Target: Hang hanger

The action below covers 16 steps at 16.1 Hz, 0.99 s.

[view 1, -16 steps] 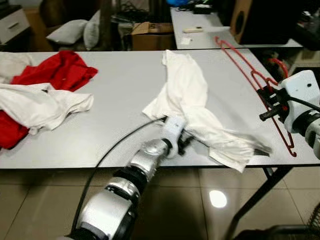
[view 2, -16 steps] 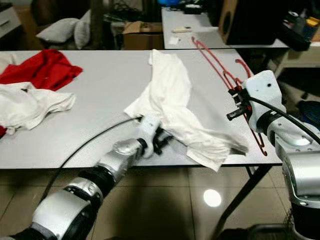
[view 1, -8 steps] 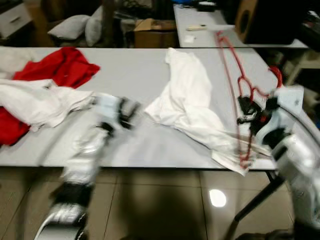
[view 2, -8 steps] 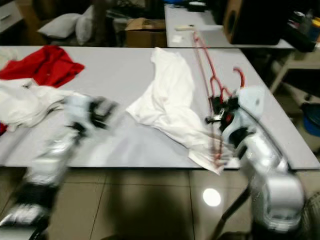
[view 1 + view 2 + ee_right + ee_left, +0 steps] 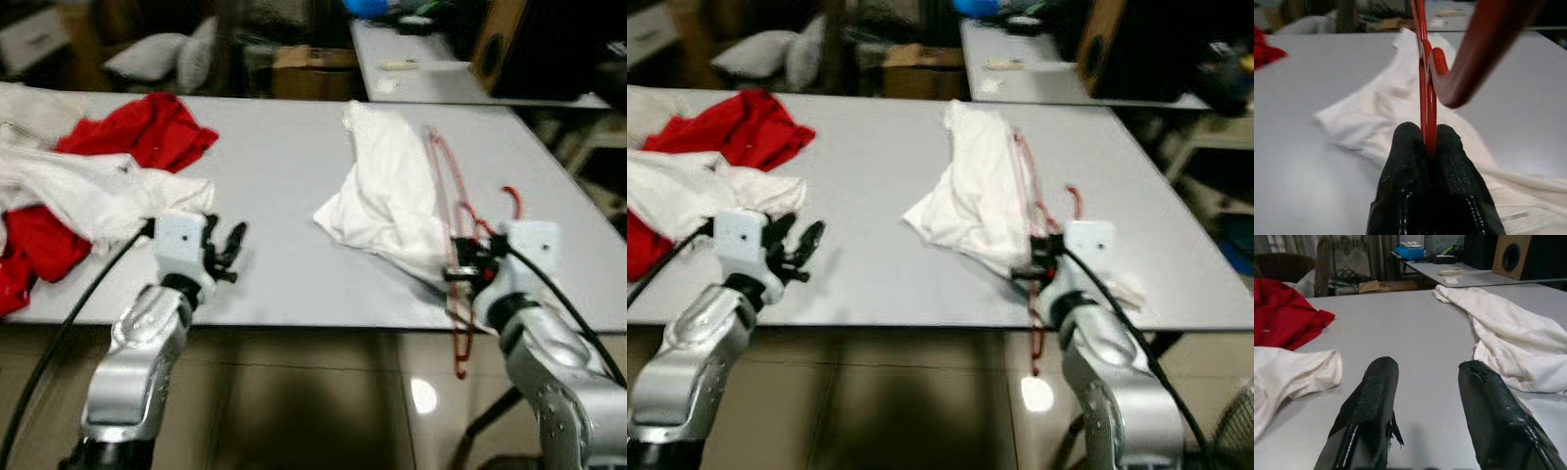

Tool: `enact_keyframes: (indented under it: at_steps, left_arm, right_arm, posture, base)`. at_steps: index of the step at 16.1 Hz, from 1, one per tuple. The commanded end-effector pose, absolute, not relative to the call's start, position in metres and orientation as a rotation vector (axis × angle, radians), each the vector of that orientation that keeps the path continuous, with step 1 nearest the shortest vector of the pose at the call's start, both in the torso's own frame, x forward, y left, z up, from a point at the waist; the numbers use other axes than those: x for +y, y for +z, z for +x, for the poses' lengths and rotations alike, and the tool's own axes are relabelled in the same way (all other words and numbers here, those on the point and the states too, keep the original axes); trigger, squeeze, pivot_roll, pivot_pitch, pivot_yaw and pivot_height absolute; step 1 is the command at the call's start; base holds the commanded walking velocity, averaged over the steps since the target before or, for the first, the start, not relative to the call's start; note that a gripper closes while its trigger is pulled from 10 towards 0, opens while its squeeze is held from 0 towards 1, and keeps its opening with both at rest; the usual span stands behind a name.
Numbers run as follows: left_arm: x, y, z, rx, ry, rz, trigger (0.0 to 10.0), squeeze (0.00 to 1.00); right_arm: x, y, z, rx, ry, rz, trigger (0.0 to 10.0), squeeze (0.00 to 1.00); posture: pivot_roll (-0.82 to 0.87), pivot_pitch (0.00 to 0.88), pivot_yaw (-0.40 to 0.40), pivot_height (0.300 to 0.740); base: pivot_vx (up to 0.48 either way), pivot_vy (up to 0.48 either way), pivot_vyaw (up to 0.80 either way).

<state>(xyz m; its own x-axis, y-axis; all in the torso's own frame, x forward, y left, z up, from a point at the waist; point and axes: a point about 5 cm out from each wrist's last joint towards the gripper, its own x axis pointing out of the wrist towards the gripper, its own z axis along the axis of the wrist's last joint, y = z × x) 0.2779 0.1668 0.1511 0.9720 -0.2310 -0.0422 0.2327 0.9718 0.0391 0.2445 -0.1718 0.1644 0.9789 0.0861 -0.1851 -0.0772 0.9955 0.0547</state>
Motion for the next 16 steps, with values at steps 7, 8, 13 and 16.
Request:
enact_keyframes:
  at_steps: [7, 8, 13, 16]
  left_arm:
    - [0.147, 0.156, 0.279, 0.069, -0.269, 0.044, 10.0, 0.00]
    - [0.147, 0.156, 0.278, 0.073, -0.272, 0.048, 10.0, 0.00]
    - [0.146, 0.155, 0.280, 0.081, -0.267, 0.046, 10.0, 0.00]
    - [0.150, 0.155, 0.279, 0.081, -0.256, 0.054, 10.0, 0.00]
  right_arm:
    - [-0.174, 0.159, 0.244, 0.181, 0.045, 0.158, 10.0, 0.00]
    - [-0.174, 0.158, 0.242, 0.175, 0.046, 0.152, 10.0, 0.00]
    - [-0.172, 0.153, 0.245, 0.183, 0.052, 0.056, 10.0, 0.00]
    - [-0.166, 0.153, 0.244, 0.136, 0.062, 0.074, 10.0, 0.00]
  posture:
    - [0.02, 0.000, 0.024, 0.740]
    - [0.02, 0.000, 0.025, 0.740]
    - [0.03, 0.000, 0.022, 0.740]
    - [0.04, 0.000, 0.012, 0.740]
  base:
    - [0.000, 0.444, 0.00]
    - [0.000, 0.424, 0.00]
    - [0.000, 0.401, 0.00]
    - [0.000, 0.394, 0.00]
